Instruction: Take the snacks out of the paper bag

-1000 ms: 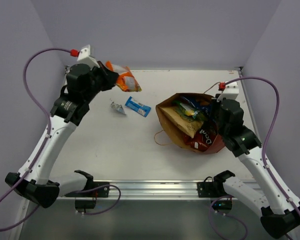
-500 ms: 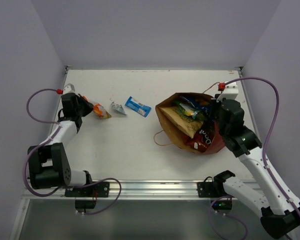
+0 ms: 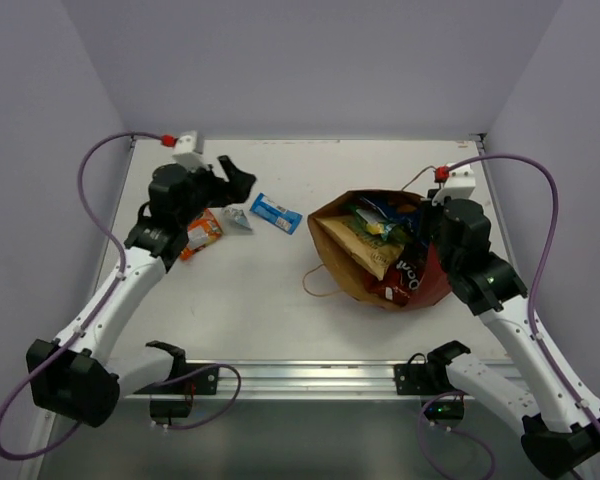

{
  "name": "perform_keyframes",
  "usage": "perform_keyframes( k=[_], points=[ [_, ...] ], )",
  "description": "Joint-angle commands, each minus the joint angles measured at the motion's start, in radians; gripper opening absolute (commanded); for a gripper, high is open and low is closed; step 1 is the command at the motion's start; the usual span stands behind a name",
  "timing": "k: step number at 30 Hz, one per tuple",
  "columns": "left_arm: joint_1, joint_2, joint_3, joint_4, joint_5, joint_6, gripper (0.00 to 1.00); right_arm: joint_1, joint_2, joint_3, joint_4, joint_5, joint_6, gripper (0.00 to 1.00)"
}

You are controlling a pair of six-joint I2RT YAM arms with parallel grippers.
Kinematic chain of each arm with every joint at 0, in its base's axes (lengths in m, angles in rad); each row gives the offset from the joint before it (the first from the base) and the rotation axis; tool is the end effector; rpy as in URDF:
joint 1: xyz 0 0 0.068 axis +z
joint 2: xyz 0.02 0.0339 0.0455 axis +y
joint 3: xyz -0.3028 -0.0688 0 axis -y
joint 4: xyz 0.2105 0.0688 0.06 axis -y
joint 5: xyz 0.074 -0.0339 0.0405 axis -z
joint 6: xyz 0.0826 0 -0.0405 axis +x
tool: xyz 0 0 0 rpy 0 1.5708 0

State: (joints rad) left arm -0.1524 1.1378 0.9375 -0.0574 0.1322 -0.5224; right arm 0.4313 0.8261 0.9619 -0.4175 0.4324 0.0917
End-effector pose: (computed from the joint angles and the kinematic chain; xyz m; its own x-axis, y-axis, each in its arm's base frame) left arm 0.2572 -0.0505 0.3655 -0.3563 -0.4457 -0.8212 0.1139 0.8516 -0.5116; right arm 0.1583 0.0348 0.3827 -0.2527 -0.0248 -0.9672 0.0093 0.9996 -0.0280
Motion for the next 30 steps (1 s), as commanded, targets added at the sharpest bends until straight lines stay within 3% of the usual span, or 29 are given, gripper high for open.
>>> perform_keyframes(
  k=[1, 3, 4, 7, 11, 18, 25, 28, 30],
  points=[
    [-0.31, -0.003, 0.09, -0.061, -0.002, 0.134, 0.91, 0.0, 0.005, 0.064, 0.025, -0.043, -0.007, 0.0],
    [-0.453, 0.029, 0.142, -0.058, -0.057, 0.211, 0.89, 0.001, 0.007, 0.067, 0.023, -0.055, -0.007, 0.0],
    [-0.592, 0.075, 0.159, -0.058, -0.125, 0.31, 0.89, 0.0, 0.008, 0.069, 0.02, -0.06, -0.007, 0.0],
    [-0.781, 0.192, 0.234, -0.048, -0.21, 0.477, 0.9, 0.001, 0.013, 0.072, 0.02, -0.08, -0.01, 0.0],
    [-0.92, 0.332, 0.332, -0.022, -0.262, 0.659, 0.91, 0.001, 0.016, 0.081, 0.011, -0.103, -0.013, 0.0],
    [-0.96, 0.534, 0.438, 0.04, -0.295, 0.846, 0.91, 0.004, 0.018, 0.086, 0.005, -0.146, -0.013, 0.0],
    [-0.943, 0.674, 0.53, 0.087, -0.364, 0.924, 0.89, 0.004, 0.011, 0.086, -0.003, -0.159, -0.012, 0.0],
    [-0.917, 0.734, 0.587, 0.064, -0.347, 0.911, 0.82, 0.003, 0.007, 0.084, -0.004, -0.164, -0.01, 0.0],
    [-0.906, 0.761, 0.618, 0.06, -0.335, 0.888, 0.71, 0.003, 0.005, 0.084, -0.006, -0.158, -0.013, 0.0]
  ],
)
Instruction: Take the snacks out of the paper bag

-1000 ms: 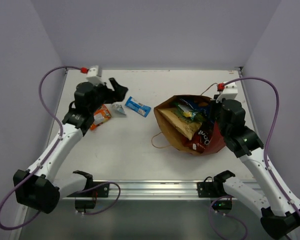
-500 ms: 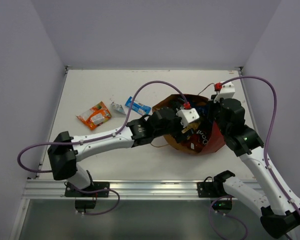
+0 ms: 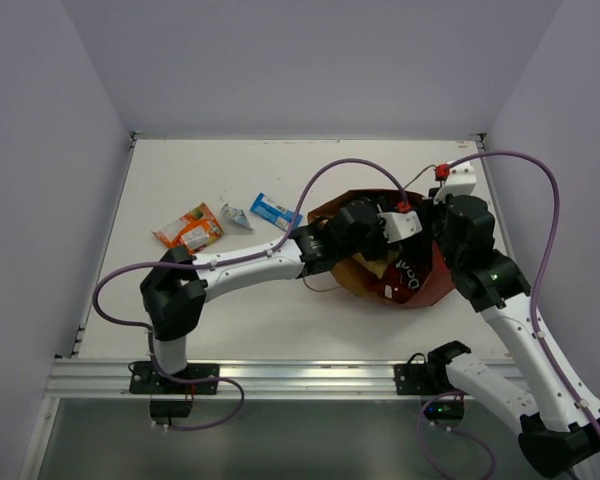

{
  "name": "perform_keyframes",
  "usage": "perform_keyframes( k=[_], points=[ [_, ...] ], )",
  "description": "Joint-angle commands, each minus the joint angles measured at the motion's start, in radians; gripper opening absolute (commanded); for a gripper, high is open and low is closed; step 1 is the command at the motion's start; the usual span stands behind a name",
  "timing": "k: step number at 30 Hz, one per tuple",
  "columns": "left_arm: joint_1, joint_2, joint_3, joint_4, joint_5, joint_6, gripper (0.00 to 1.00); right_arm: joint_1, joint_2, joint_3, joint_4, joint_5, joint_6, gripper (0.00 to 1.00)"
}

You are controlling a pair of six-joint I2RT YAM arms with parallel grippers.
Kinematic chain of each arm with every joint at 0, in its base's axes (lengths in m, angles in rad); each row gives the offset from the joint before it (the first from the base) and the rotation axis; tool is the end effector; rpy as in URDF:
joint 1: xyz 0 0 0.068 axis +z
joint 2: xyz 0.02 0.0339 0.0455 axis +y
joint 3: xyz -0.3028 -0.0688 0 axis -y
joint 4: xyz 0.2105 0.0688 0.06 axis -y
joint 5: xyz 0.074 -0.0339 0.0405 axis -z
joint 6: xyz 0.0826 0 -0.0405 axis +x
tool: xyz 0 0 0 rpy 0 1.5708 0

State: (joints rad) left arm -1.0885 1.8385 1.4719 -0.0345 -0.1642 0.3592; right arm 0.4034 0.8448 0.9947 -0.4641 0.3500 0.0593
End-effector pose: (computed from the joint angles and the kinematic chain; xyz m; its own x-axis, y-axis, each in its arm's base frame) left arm 0.2259 -0.4024 0.3254 0.1132 0.5315 -0.8394 0.8165 0.4316 0.3834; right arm 0.1604 0.0377 0.3839 -0.2878 -0.0623 -0.9557 -0.0518 0.9974 -0.0494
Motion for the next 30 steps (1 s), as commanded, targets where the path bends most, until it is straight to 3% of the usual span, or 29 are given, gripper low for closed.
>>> perform_keyframes(
  k=[1, 2, 4, 7, 10, 17, 23, 28, 30],
  points=[
    [0.036, 0.064, 0.087, 0.03, -0.035, 0.0, 0.65, 0.032, -0.016, 0.051, 0.042, -0.071, 0.016, 0.0],
    [0.039, 0.065, 0.087, 0.004, -0.032, -0.005, 0.52, 0.031, -0.019, 0.048, 0.044, -0.069, 0.014, 0.0],
    [0.042, 0.056, 0.074, 0.011, -0.035, -0.014, 0.36, 0.032, -0.024, 0.042, 0.053, -0.059, 0.011, 0.0],
    [0.041, 0.024, 0.044, 0.043, -0.026, -0.028, 0.22, 0.032, -0.027, 0.032, 0.058, -0.049, 0.01, 0.0],
    [0.041, -0.025, 0.012, 0.071, 0.011, -0.054, 0.0, 0.032, -0.027, 0.018, 0.068, -0.037, 0.014, 0.0],
    [0.038, -0.241, -0.057, -0.003, 0.117, -0.15, 0.0, 0.032, 0.008, 0.032, 0.044, 0.065, 0.046, 0.0],
    [0.053, -0.479, -0.102, -0.125, 0.031, -0.216, 0.0, 0.031, 0.023, 0.028, 0.036, 0.165, 0.06, 0.0],
    [0.223, -0.646, -0.09, -0.208, 0.006, -0.318, 0.0, 0.029, 0.025, 0.025, 0.032, 0.188, 0.057, 0.0],
    [0.307, -0.668, -0.082, -0.232, -0.097, -0.296, 0.0, 0.029, 0.025, 0.027, 0.03, 0.178, 0.057, 0.0]
  ],
)
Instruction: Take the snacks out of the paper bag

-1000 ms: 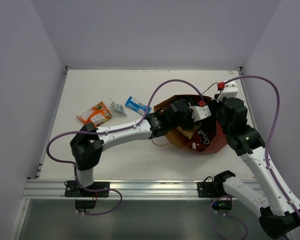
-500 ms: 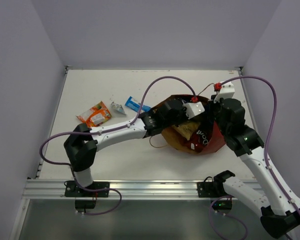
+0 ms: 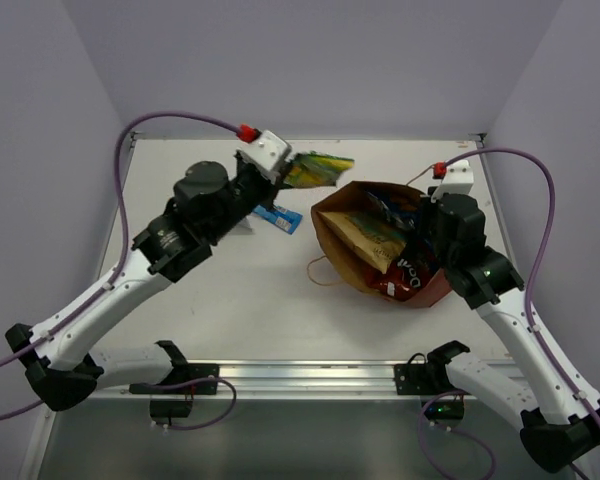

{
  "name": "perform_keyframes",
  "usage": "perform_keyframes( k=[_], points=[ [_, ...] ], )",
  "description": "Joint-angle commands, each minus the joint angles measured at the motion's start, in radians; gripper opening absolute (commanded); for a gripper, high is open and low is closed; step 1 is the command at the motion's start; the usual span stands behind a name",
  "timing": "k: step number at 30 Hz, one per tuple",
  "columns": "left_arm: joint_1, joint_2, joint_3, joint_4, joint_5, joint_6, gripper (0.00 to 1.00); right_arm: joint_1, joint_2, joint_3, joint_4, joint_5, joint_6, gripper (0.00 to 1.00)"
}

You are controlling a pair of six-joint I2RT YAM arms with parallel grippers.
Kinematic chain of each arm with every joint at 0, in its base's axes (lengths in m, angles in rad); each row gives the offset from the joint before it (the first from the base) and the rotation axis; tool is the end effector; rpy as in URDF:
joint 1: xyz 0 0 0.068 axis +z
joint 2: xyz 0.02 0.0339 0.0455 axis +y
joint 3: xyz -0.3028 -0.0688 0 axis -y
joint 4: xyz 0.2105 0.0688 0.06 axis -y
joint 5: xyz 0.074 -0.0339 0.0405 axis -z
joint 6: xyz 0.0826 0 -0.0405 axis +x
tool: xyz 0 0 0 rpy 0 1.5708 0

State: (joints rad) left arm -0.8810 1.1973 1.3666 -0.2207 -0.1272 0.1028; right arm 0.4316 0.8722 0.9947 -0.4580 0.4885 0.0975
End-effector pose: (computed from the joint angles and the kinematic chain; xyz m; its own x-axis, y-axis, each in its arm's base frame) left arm 0.1752 -0.1959 0.4820 0.0377 0.1142 -0.9927 0.6843 0.7210 0.1090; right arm 0.1666 0.0341 0.3823 -0.2944 -0.0410 -0.9548 0.0621 0.9962 -0.0619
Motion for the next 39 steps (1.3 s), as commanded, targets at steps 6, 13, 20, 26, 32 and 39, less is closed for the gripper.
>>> perform_keyframes(
  k=[6, 13, 20, 26, 32, 39],
  points=[
    [0.432, 0.062, 0.0, -0.022, -0.175, -0.006, 0.0, 0.001, -0.009, 0.035, 0.018, 0.01, 0.008, 0.0],
    [0.645, 0.37, 0.006, 0.156, -0.284, 0.0, 0.0, 0.002, -0.007, 0.05, -0.001, -0.067, 0.01, 0.0],
    [0.651, 0.624, 0.094, 0.17, -0.235, -0.044, 0.3, 0.001, -0.001, 0.055, -0.01, -0.111, -0.001, 0.0],
    [0.512, 0.417, -0.061, 0.201, -0.158, -0.016, 0.87, 0.002, -0.004, 0.051, -0.01, -0.159, -0.008, 0.0],
    [0.185, 0.165, -0.207, 0.271, 0.09, 0.217, 0.91, 0.004, -0.013, 0.065, -0.022, -0.235, -0.047, 0.0],
    [-0.079, 0.208, -0.176, 0.267, 0.227, 0.546, 0.91, 0.009, -0.021, 0.076, -0.041, -0.303, -0.088, 0.0]
  ],
)
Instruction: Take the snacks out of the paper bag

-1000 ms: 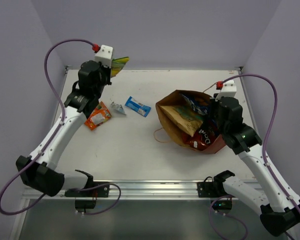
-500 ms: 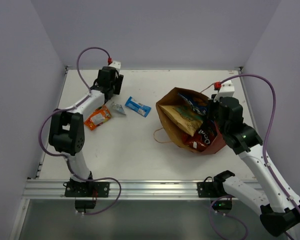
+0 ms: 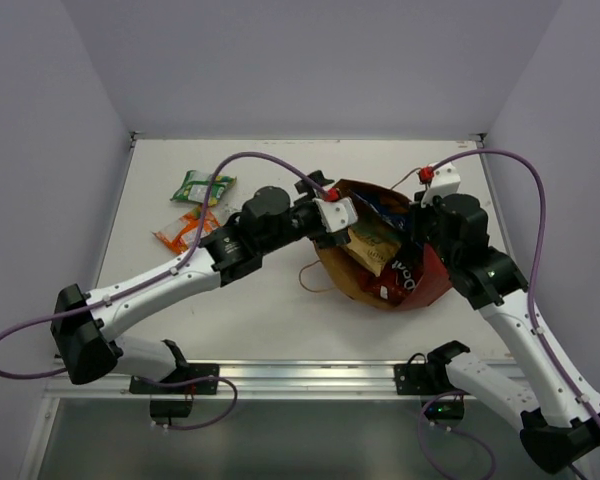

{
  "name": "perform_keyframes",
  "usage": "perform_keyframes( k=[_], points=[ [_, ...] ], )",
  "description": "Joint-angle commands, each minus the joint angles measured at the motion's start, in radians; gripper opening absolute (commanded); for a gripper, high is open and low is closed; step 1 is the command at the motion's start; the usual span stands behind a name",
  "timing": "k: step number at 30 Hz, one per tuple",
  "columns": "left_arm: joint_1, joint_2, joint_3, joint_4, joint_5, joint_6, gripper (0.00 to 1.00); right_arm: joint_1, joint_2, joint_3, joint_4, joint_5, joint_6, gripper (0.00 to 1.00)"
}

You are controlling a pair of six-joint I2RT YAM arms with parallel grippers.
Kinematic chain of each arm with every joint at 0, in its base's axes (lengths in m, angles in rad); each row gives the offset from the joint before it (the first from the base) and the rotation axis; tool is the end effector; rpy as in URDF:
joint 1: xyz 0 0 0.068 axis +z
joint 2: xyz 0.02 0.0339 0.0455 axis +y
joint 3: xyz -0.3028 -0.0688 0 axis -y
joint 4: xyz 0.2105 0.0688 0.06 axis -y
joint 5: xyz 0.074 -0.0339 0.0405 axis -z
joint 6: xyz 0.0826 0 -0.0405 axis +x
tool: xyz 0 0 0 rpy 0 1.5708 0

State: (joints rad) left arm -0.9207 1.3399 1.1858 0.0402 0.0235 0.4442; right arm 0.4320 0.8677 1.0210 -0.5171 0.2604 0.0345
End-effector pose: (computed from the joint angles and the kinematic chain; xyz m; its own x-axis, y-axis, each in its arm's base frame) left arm 0.1942 -0.2587 0.4174 0.2859 0.3337 -0.8983 0.7609 0.4907 0.4245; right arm 0.1604 0.0505 0.3812 -0.3294 -0.1151 -0.9372 -0.1748 0.9828 -0.0593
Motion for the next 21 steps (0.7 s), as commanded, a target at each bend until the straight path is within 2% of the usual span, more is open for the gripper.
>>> perform_keyframes(
  k=[1, 4, 9, 18, 21],
  points=[
    [-0.047, 0.085, 0.033, -0.006, 0.096, 0.229, 0.9, 0.007, -0.018, 0.053, 0.011, -0.079, -0.027, 0.0],
    [-0.084, 0.154, 0.086, -0.089, 0.122, 0.323, 0.86, 0.01, -0.016, 0.062, -0.001, -0.099, -0.027, 0.0],
    [-0.138, 0.232, 0.109, -0.103, 0.127, 0.447, 0.83, 0.014, -0.024, 0.06, -0.011, -0.128, -0.027, 0.0],
    [-0.132, 0.393, 0.215, -0.06, 0.058, 0.553, 0.79, 0.021, -0.036, 0.053, -0.027, -0.164, -0.027, 0.0],
    [-0.103, 0.438, 0.244, -0.056, 0.079, 0.554, 0.72, 0.022, -0.039, 0.054, -0.034, -0.168, -0.027, 0.0]
  ],
)
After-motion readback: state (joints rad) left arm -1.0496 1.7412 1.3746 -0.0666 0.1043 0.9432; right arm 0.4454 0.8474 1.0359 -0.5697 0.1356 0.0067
